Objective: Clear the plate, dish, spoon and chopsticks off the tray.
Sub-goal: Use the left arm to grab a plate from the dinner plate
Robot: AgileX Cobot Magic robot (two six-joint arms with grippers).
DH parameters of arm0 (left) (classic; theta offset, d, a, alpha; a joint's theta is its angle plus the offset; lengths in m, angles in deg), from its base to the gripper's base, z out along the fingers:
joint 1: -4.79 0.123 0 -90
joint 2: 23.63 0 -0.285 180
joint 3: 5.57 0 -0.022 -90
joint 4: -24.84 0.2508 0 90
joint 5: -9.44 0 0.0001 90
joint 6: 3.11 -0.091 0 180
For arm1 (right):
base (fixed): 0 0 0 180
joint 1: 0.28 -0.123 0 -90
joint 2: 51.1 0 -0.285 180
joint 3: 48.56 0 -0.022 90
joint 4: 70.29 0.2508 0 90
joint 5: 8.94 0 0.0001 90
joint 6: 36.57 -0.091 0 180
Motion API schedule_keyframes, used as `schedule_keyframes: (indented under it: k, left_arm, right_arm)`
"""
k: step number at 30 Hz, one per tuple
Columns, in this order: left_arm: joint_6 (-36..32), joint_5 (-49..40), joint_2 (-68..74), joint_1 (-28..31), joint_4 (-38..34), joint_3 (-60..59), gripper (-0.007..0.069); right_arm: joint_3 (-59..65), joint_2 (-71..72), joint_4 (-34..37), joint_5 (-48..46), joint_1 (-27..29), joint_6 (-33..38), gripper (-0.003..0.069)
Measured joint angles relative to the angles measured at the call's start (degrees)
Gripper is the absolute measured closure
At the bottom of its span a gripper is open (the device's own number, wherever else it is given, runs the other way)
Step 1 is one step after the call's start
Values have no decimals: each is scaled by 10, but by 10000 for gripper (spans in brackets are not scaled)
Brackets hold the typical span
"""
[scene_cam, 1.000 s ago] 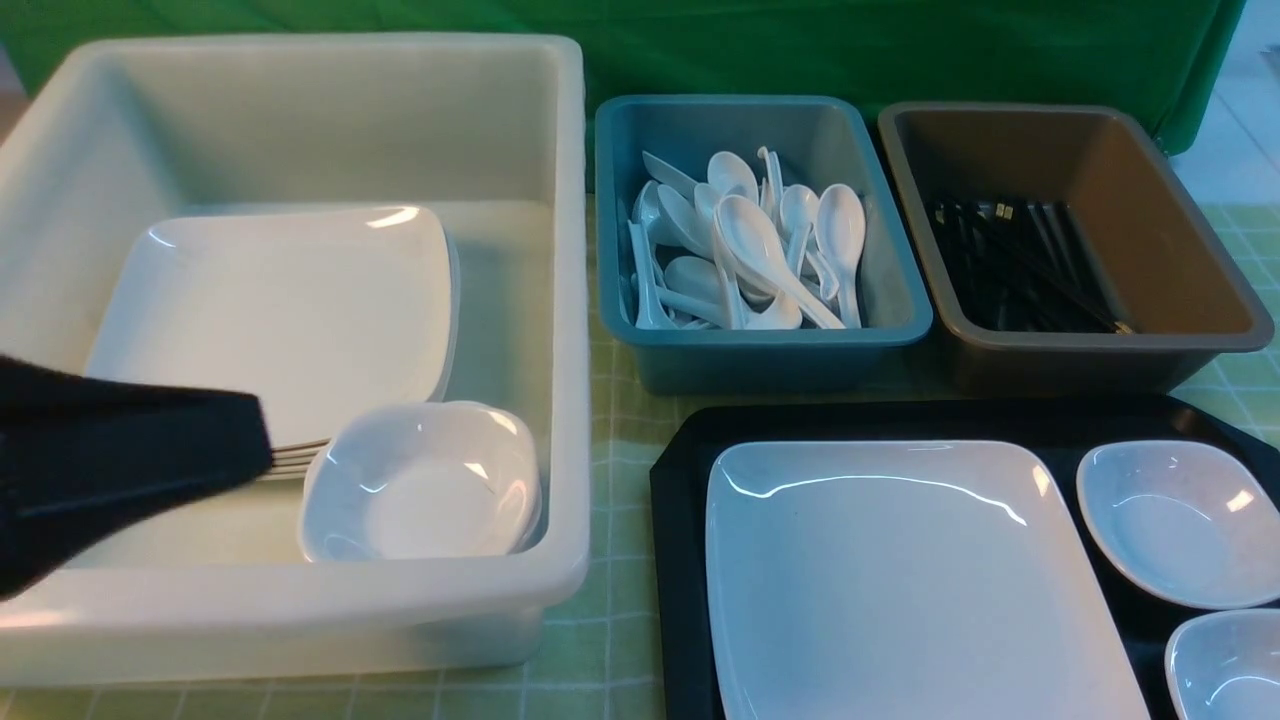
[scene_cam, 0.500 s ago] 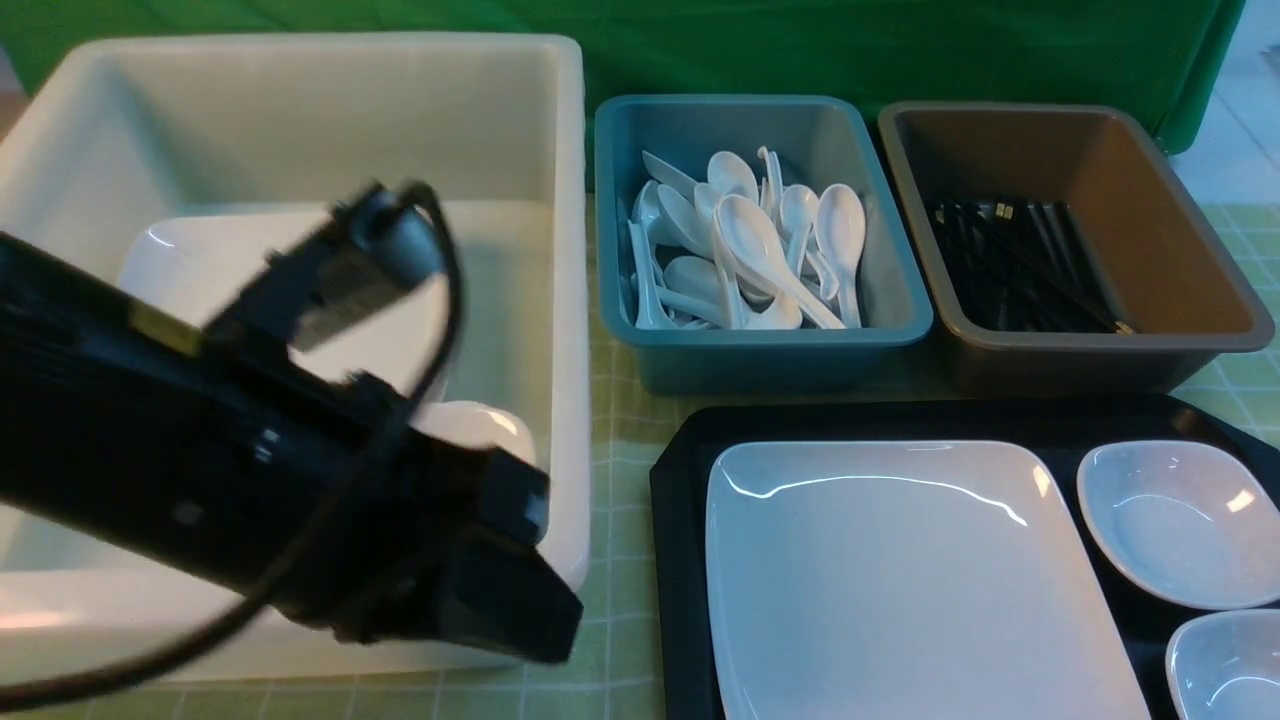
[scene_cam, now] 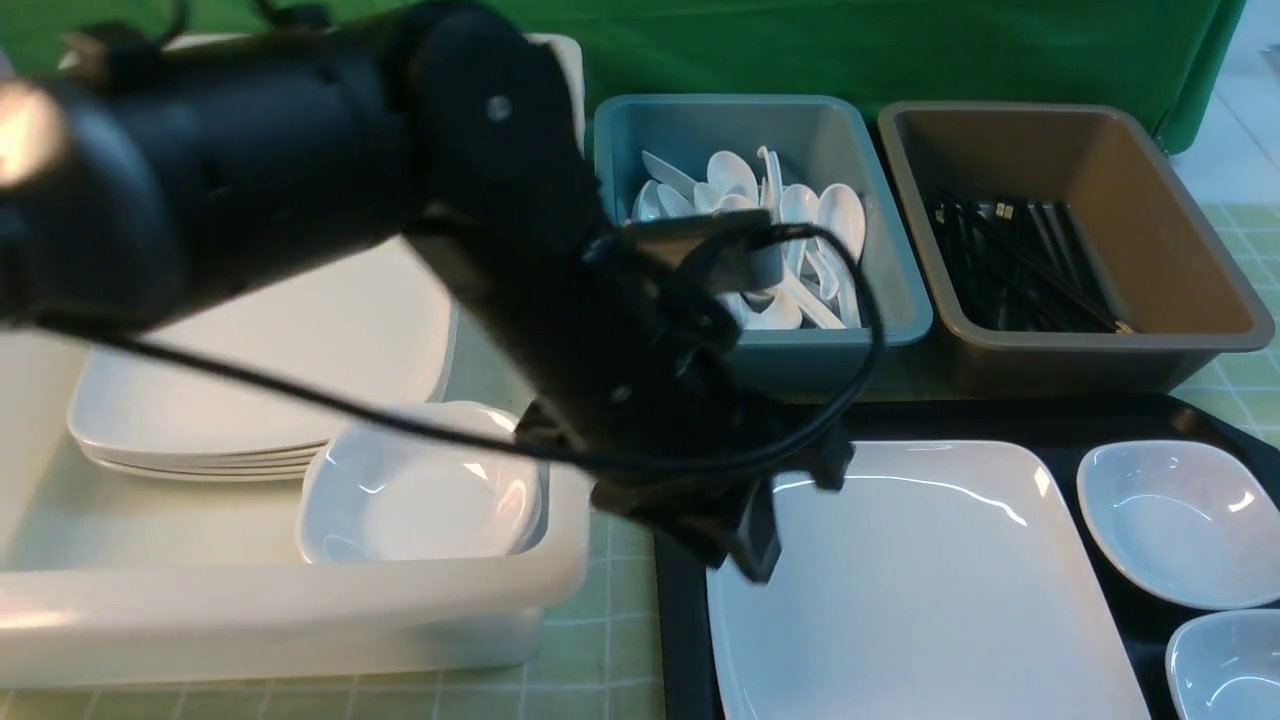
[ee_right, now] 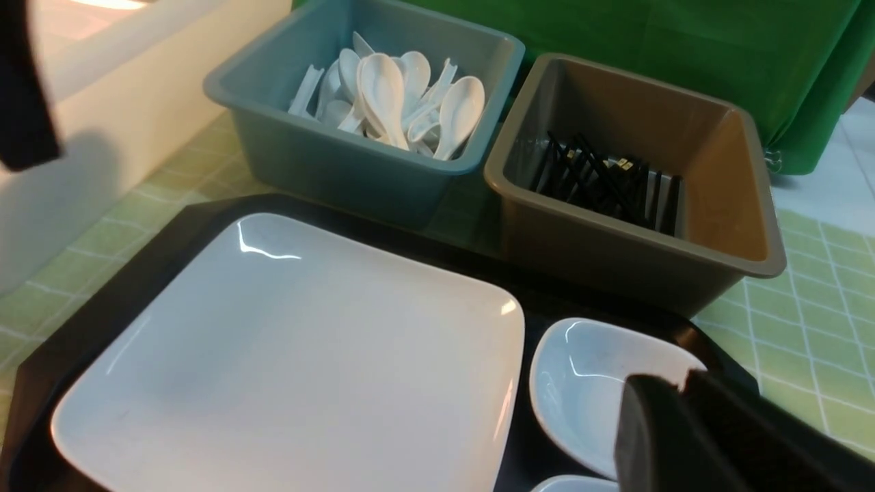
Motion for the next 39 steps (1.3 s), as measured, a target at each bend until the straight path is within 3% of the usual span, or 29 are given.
schedule_keyframes:
  k: [5,13,29,39]
  left_arm:
    - [-4,-48,84,0,39,119,360]
    - [-30,-52,184,0,88,243,353]
    - [-32,-46,268,0,170,253,353]
    - [23,6,316,0,240,253,353]
  right_arm:
    - [0,0,0,-1,0,0,608]
    - [0,0,0,-1,0,0,602]
    - [0,0,0,0,0,0,587]
    - [0,0,0,0,0,0,577]
